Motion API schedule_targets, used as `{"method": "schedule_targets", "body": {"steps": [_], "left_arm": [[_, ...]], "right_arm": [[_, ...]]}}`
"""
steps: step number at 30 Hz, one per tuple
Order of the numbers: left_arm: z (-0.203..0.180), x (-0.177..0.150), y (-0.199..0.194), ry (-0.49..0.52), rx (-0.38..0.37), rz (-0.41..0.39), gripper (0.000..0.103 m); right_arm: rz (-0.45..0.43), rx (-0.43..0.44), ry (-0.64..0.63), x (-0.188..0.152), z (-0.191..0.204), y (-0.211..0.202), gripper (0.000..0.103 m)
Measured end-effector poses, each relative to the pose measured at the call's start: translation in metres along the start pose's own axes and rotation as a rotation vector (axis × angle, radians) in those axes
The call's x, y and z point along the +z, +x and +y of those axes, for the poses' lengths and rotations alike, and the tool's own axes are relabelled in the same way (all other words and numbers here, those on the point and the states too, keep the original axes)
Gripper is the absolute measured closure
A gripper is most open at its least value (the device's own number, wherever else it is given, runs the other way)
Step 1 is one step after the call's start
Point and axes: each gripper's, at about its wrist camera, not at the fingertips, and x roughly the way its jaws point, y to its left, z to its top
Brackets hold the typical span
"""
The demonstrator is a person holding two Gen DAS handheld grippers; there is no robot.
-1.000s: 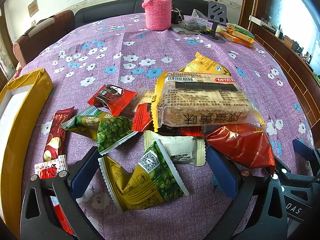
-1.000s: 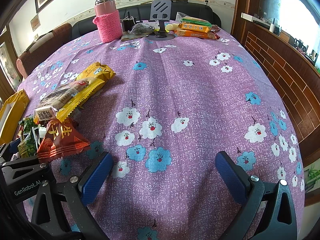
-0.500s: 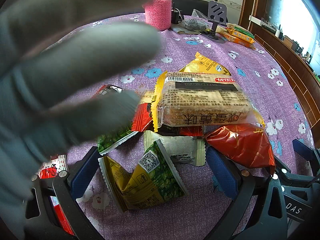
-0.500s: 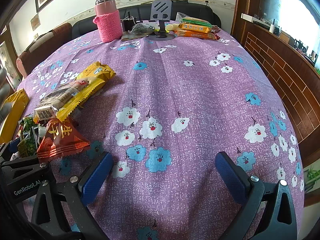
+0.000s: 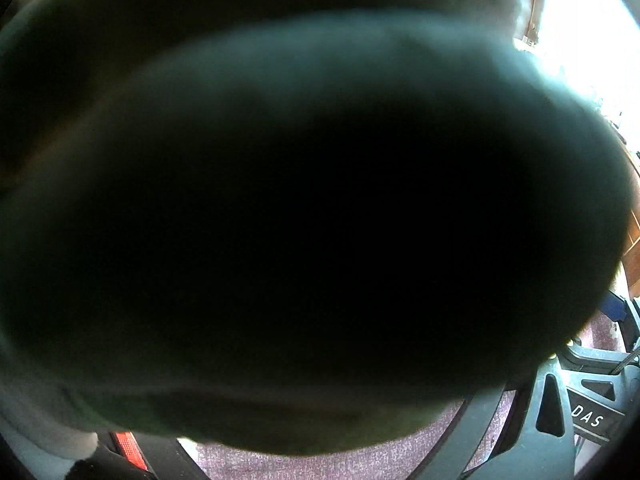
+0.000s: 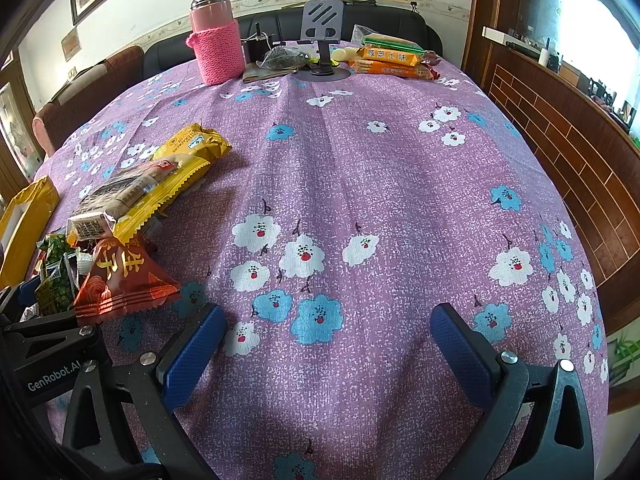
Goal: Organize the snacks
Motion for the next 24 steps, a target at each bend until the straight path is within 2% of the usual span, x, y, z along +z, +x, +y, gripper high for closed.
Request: {"method": "schedule_targets", "body": {"steps": [24], "left_arm": [[-0.0017, -0.0009, 0.0019, -0.004, 0.001, -0.002, 0.0]], "right_arm": [[0.0, 0.0, 0.0, 0.0, 0.0001, 0.0002, 0.0]]}}
